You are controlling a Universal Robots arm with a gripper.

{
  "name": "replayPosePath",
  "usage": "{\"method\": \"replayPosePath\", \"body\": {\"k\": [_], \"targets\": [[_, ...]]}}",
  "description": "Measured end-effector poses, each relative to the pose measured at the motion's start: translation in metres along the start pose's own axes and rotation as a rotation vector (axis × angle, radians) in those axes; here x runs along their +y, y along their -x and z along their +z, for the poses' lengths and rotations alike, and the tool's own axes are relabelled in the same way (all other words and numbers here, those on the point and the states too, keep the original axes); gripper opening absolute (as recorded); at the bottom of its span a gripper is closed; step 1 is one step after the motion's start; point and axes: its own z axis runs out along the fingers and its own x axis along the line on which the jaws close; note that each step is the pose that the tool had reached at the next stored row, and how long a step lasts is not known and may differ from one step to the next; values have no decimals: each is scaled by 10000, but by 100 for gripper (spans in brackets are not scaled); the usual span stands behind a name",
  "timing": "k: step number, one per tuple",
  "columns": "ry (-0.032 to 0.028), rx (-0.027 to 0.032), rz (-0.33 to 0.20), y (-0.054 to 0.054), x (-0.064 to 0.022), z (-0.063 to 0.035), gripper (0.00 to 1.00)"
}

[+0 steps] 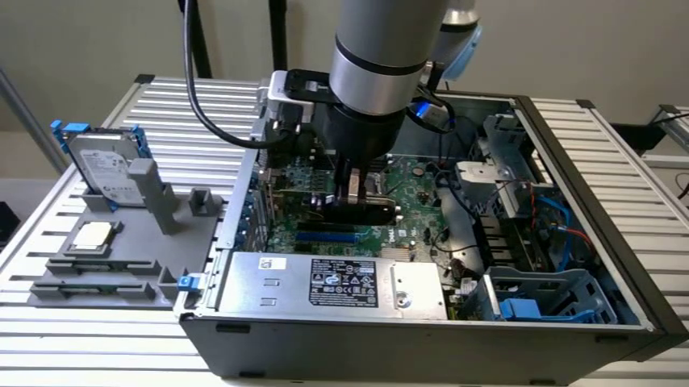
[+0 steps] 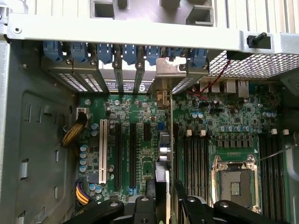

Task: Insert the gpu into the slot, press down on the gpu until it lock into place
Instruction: 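Insert the gpu into the slot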

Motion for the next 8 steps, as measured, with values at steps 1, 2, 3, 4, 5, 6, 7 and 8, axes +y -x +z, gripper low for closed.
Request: {"method": "replayPosePath", "body": {"k": [1,2,3,4,5,6,7,8], "targets": [[0,0,0,0,0,0,26],[0,0,0,0,0,0,26],[0,0,0,0,0,0,26],[0,4,0,0,0,1,26],[0,9,1,0,-1,4,26],[-1,22,1,-1,-1,7,26],[-1,43,3,-1,-1,11,26],[-3,67,5,-2,-1,20,26]]}}
